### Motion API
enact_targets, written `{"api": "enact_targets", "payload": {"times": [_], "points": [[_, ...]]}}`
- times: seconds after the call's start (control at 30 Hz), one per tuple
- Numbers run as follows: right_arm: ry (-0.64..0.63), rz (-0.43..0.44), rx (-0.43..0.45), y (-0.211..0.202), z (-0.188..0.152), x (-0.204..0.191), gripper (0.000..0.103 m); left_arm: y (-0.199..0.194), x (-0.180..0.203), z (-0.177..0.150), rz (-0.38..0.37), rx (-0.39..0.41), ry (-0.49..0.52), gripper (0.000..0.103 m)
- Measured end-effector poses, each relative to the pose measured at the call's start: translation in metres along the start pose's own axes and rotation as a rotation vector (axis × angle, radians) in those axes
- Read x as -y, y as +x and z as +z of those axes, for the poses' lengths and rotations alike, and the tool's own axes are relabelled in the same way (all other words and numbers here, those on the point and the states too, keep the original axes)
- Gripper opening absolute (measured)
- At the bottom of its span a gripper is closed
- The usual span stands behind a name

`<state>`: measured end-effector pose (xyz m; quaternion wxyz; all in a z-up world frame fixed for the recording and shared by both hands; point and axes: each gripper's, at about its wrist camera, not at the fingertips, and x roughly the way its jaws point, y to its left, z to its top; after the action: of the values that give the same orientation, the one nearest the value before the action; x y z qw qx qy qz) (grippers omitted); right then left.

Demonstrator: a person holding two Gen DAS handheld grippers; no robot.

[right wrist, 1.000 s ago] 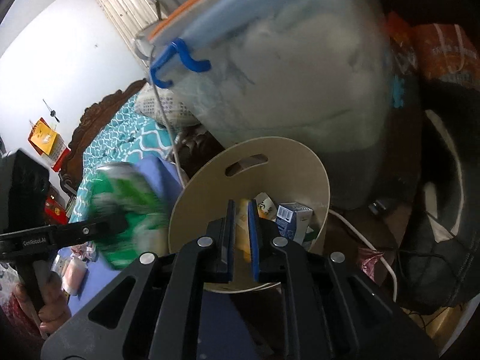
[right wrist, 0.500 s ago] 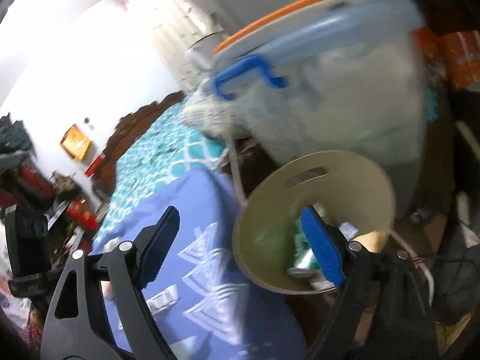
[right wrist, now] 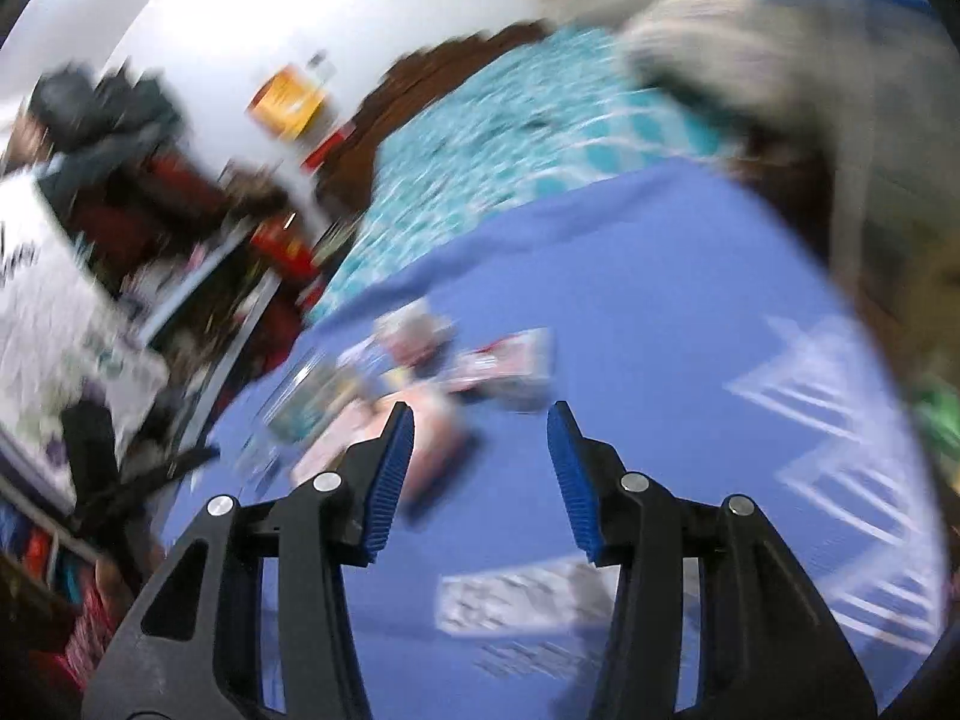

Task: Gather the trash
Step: 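Grasp the white plastic bag with the right tool while the left tool grasps the clear bottle, then carry the bag and bottle over the wastebasket and open both tools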

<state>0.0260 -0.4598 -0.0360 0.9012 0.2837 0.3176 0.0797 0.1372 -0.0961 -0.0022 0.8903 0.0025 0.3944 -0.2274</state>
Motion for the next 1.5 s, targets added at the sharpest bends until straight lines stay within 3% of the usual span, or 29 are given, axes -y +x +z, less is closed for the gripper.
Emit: {"api": "enact_targets", "payload": {"times": [0.1, 0.17, 0.27, 0.47, 0.5, 0.53, 0.57, 0.6, 0.73, 0.87, 0.97, 1.07, 1.27, 1.5], "points": [[-0.058, 0.031, -0.066, 0.053, 0.023, -0.043, 0.050, 0.017, -0.039, 0.012, 0.106, -0.036, 0.001, 0.082], [-0.074, 0.011, -0.100, 0.093, 0.048, -0.061, 0.051, 0.029, -0.052, 0.017, 0.111, -0.061, 0.008, 0.086], [-0.077, -0.044, -0.162, 0.149, 0.076, -0.071, 0.072, 0.061, -0.064, 0.029, 0.119, -0.113, 0.019, 0.088], [-0.063, -0.147, -0.403, 0.257, 0.095, -0.078, 0.076, 0.107, -0.079, 0.038, 0.138, -0.223, 0.007, 0.087], [-0.053, -0.172, -0.447, 0.273, 0.094, -0.076, 0.075, 0.116, -0.080, 0.037, 0.124, -0.238, 0.002, 0.082], [-0.048, -0.188, -0.480, 0.287, 0.091, -0.074, 0.072, 0.119, -0.082, 0.034, 0.087, -0.252, -0.008, 0.067], [-0.058, -0.196, -0.500, 0.292, 0.086, -0.075, 0.056, 0.120, -0.084, 0.032, 0.047, -0.258, -0.016, 0.066], [-0.101, -0.213, -0.495, 0.296, 0.084, -0.079, 0.045, 0.117, -0.086, 0.029, 0.054, -0.249, -0.017, 0.065], [-0.176, -0.150, -0.400, 0.269, 0.081, -0.104, 0.040, 0.098, -0.098, 0.014, 0.051, -0.240, -0.048, 0.064], [-0.320, -0.072, -0.274, 0.204, 0.063, -0.150, 0.040, 0.050, -0.113, -0.016, 0.042, -0.209, -0.111, 0.064], [-0.353, 0.066, -0.272, 0.157, 0.030, -0.170, 0.040, 0.013, -0.116, -0.043, 0.040, -0.189, -0.140, 0.064], [-0.387, 0.147, -0.304, 0.121, -0.022, -0.181, 0.040, -0.029, -0.111, -0.082, 0.058, -0.169, -0.153, 0.065], [-0.447, 0.074, -0.331, 0.080, -0.119, -0.174, 0.041, -0.073, -0.094, -0.133, 0.080, -0.150, -0.178, 0.065], [-0.388, -0.001, -0.323, 0.063, -0.163, -0.159, 0.053, -0.080, -0.076, -0.163, 0.104, -0.158, -0.158, 0.066]]}}
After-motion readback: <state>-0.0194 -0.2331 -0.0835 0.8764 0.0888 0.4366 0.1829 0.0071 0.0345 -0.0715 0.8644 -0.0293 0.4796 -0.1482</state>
